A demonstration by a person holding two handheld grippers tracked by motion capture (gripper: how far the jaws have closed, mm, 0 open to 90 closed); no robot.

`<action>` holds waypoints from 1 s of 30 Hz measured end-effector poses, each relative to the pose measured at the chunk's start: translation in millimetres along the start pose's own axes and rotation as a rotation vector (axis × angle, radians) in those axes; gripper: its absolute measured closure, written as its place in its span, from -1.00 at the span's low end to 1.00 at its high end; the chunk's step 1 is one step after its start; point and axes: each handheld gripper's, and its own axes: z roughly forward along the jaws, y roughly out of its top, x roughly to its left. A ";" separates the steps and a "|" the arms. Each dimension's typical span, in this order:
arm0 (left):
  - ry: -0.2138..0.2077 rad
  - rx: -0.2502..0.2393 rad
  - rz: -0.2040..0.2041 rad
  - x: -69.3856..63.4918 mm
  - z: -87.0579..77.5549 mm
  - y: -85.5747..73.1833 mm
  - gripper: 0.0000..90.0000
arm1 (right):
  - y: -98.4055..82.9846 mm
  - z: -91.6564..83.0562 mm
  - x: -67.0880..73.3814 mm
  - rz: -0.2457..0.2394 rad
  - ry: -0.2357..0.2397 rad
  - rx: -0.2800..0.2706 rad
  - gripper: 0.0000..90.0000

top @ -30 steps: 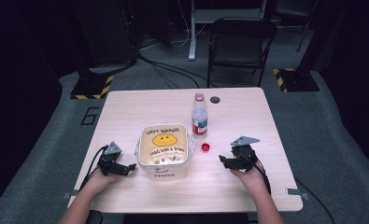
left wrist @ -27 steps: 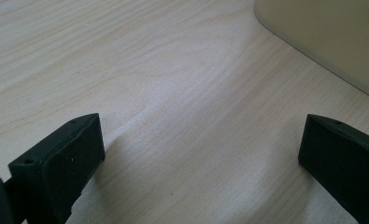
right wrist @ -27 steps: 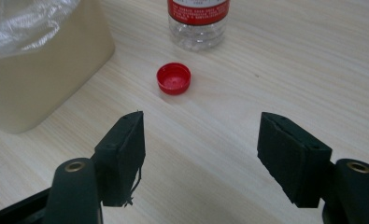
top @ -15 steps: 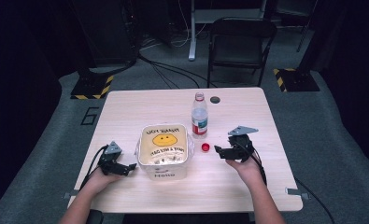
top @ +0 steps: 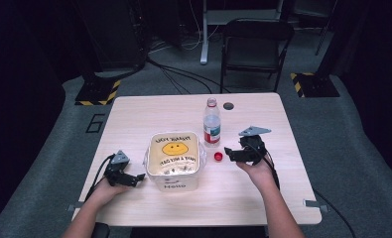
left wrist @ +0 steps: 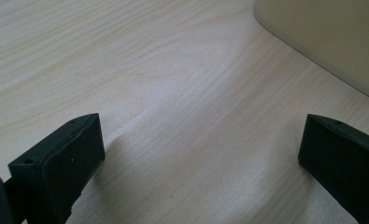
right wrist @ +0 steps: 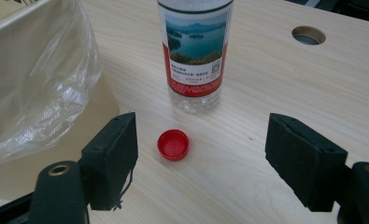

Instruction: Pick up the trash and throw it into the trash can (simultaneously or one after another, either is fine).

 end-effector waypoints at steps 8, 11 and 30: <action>-0.001 -0.002 0.000 0.1 0.2 0.0 -1.00 | 10.0 1.6 1.2 0.003 0.003 -0.017 -0.47; -0.001 -0.002 -0.001 0.0 0.2 0.0 -1.00 | 14.1 4.0 2.8 0.000 0.004 -0.019 -0.51; -0.002 -0.005 0.000 0.3 0.5 0.0 -1.00 | 43.6 22.6 8.7 -0.004 -0.004 -0.043 -0.64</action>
